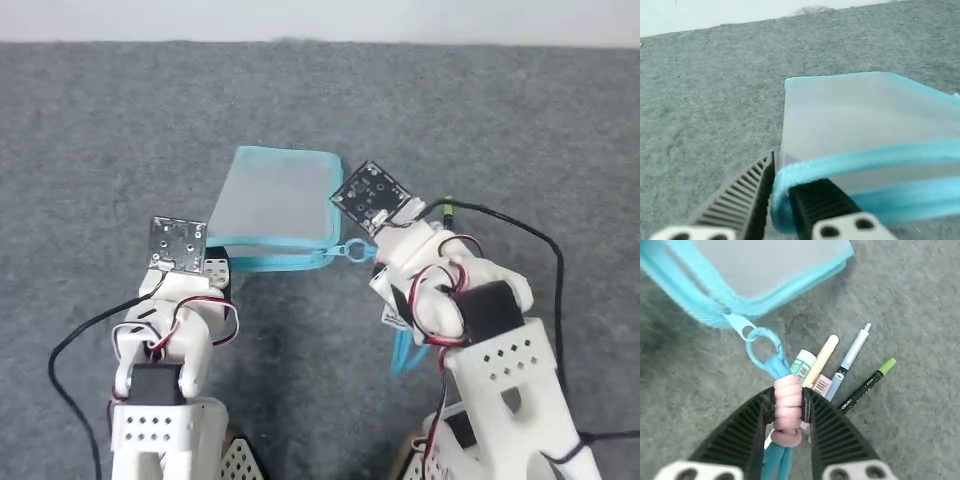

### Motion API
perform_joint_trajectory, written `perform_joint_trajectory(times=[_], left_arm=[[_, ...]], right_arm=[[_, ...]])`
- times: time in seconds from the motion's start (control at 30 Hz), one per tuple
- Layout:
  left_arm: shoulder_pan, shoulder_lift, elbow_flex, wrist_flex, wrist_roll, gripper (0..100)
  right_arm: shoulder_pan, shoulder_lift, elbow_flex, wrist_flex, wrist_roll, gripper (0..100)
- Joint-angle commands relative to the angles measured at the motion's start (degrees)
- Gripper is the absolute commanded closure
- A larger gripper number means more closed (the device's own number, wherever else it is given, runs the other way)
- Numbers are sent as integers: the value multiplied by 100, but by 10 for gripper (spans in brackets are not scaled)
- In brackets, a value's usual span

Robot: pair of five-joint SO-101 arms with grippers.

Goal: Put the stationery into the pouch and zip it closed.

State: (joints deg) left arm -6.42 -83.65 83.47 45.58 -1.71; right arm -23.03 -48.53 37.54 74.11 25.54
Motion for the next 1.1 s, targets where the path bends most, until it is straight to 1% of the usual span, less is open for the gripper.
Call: perform_joint_trajectory(times=[0.0,0.1,0.2,0.27,0.37,0.43,0.47,0.53,0.63,0.7,0.8,0.9,1.07], left_arm=[[-132,-97,-207,-202,53,990],[-132,-97,-207,-202,53,990],[-132,-88,-207,-202,62,990],[-132,-88,-198,-202,70,990],[-123,-79,-198,-202,70,990],[-123,-79,-189,-202,79,990],[-123,-79,-189,-211,79,990],[-132,-70,-154,-299,88,990],[-132,-70,13,-492,176,990],[-141,-70,13,-510,281,990],[-167,-70,4,-519,308,990],[-167,-70,22,-501,290,990],[-176,-70,31,-501,290,990]], right_arm=[[338,-189,141,-347,97,991],[541,-180,360,-576,97,990],[532,-189,466,-418,97,970],[453,-207,492,-127,88,892],[321,-242,510,356,79,736],[347,-251,510,532,62,682],[418,-233,510,549,53,682],[778,-180,510,488,-18,708],[1525,-127,510,233,-229,781],[1877,171,510,57,-246,828],[1965,1051,475,-251,-255,872],[1974,2062,334,-576,-316,876],[1982,3310,-9,-910,-967,876]])
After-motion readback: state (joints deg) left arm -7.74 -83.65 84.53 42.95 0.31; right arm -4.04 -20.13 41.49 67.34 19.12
